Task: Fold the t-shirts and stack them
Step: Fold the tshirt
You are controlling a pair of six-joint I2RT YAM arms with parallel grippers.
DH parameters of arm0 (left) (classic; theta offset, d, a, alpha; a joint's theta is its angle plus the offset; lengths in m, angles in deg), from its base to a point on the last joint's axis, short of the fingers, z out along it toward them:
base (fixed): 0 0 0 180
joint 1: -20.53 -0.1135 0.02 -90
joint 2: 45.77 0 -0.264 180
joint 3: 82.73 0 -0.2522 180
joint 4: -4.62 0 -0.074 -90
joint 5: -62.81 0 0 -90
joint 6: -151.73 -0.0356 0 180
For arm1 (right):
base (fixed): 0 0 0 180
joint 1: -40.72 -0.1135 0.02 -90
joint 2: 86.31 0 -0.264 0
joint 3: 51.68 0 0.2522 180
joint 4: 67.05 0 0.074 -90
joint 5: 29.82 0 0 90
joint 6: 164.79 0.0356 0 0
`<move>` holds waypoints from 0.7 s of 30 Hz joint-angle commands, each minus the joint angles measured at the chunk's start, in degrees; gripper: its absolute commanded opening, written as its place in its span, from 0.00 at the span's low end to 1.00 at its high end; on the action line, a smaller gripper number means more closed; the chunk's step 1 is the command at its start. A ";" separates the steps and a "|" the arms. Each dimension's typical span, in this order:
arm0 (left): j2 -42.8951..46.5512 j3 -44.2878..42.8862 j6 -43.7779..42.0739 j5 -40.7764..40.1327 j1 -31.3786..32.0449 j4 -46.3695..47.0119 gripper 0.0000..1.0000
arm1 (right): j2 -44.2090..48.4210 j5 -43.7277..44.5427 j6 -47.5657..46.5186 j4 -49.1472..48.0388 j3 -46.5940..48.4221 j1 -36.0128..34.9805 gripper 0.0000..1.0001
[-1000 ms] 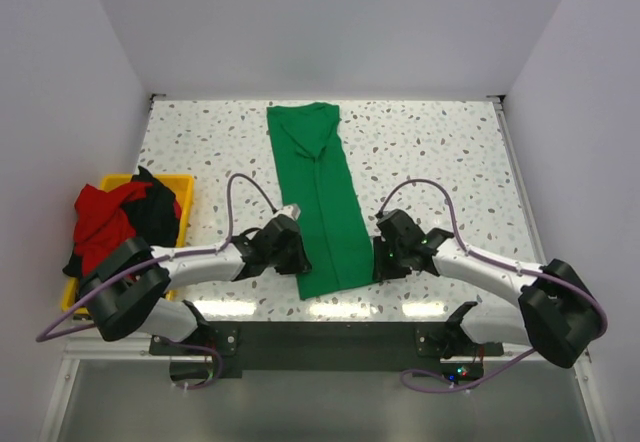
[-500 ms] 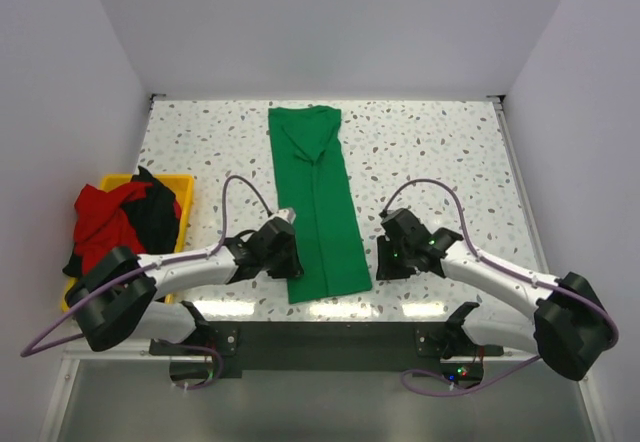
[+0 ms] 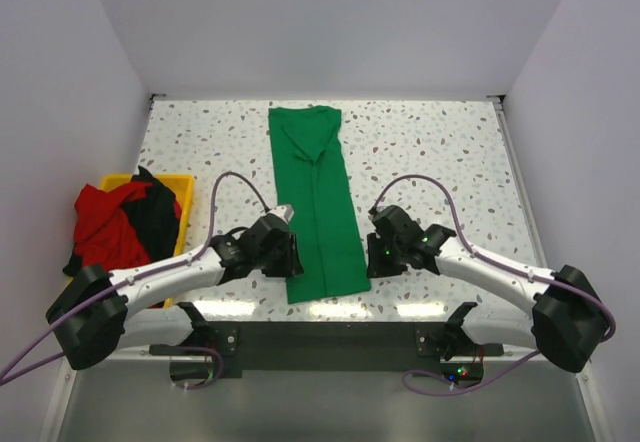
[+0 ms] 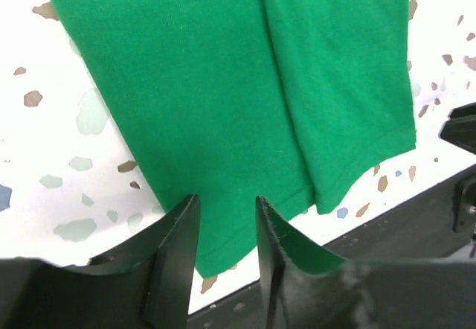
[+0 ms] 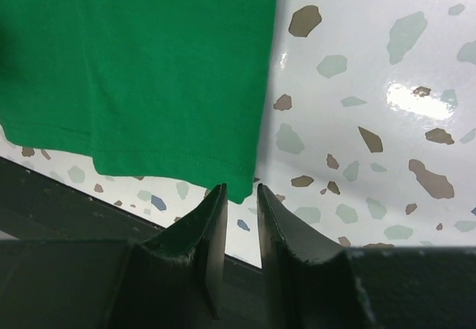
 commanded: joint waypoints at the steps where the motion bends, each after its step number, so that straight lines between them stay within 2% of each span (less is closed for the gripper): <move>1: 2.46 -1.77 0.29 0.78 -0.26 -3.86 0.42 | -1.20 -1.89 1.08 -2.32 0.78 -0.22 0.27; 10: 5.00 6.31 3.72 7.28 -0.35 0.96 0.50 | -3.05 -3.82 2.57 -5.31 -2.73 -0.14 0.30; 21: 5.80 10.62 6.27 8.60 -0.17 4.39 0.50 | -4.10 -5.32 3.27 -7.95 -4.75 -0.22 0.31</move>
